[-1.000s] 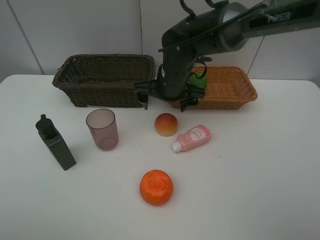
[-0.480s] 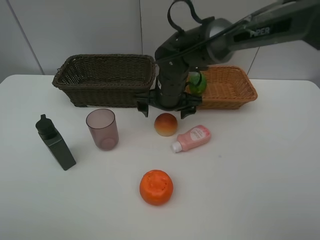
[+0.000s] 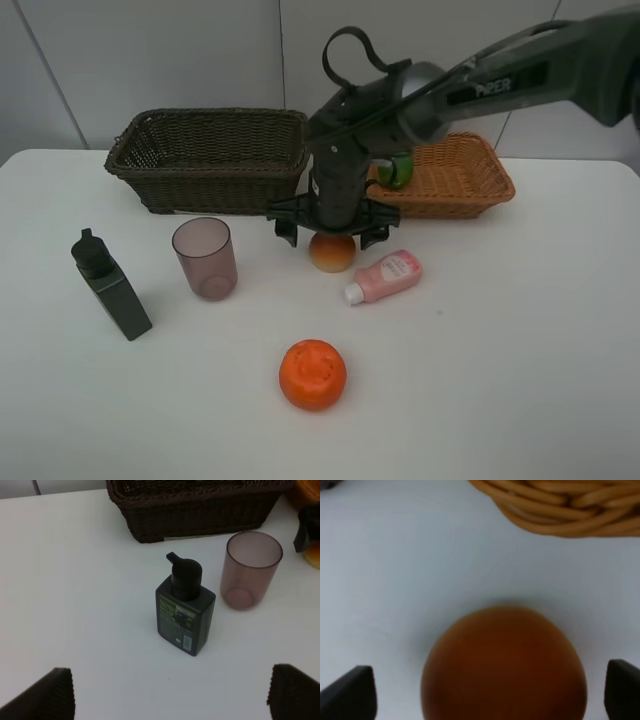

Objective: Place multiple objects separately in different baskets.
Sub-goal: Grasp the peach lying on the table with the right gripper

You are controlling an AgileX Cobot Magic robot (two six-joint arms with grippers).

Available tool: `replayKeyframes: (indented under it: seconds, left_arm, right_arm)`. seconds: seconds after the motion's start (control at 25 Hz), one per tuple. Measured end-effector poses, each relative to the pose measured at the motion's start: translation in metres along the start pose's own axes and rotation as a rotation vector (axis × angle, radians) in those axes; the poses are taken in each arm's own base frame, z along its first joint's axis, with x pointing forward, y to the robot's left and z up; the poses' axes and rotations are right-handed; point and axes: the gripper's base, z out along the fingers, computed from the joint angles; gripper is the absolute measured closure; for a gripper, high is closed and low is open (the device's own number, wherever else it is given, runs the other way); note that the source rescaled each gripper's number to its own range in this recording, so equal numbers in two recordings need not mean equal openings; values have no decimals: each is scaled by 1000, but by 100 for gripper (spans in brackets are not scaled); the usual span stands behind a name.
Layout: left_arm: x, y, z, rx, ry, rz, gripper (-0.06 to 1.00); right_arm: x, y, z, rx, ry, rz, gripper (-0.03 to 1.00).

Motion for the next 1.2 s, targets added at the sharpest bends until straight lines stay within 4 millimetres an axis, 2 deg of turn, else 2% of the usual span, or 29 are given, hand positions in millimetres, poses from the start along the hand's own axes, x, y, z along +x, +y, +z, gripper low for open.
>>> replayKeyframes:
  seconds: [0.48,0.56,0.6,0.64,0.72,0.76,1.2]
  left_arm:
    - [0,0,0,0,0,0,-5]
    - [0,0,0,0,0,0,-5]
    - [0,0,0,0,0,0,-5]
    - [0,0,0,0,0,0,-5]
    - [0,0,0,0,0,0,-5]
    - [0,0,0,0,0,0,-5]
    - [0,0,0,0,0,0,-5]
  right_arm:
    - [4,1,13,8,13,-11,-1]
    - [4,1,13,4,10,-11,8]
    - [4,1,13,4,10,-11,18]
    - [4,1,13,4,10,-11,33]
    - [4,1,13,4,10,-11,72]
    - [4,1,13,4,10,-11,80]
    - [4,1,13,5,11,-11,80]
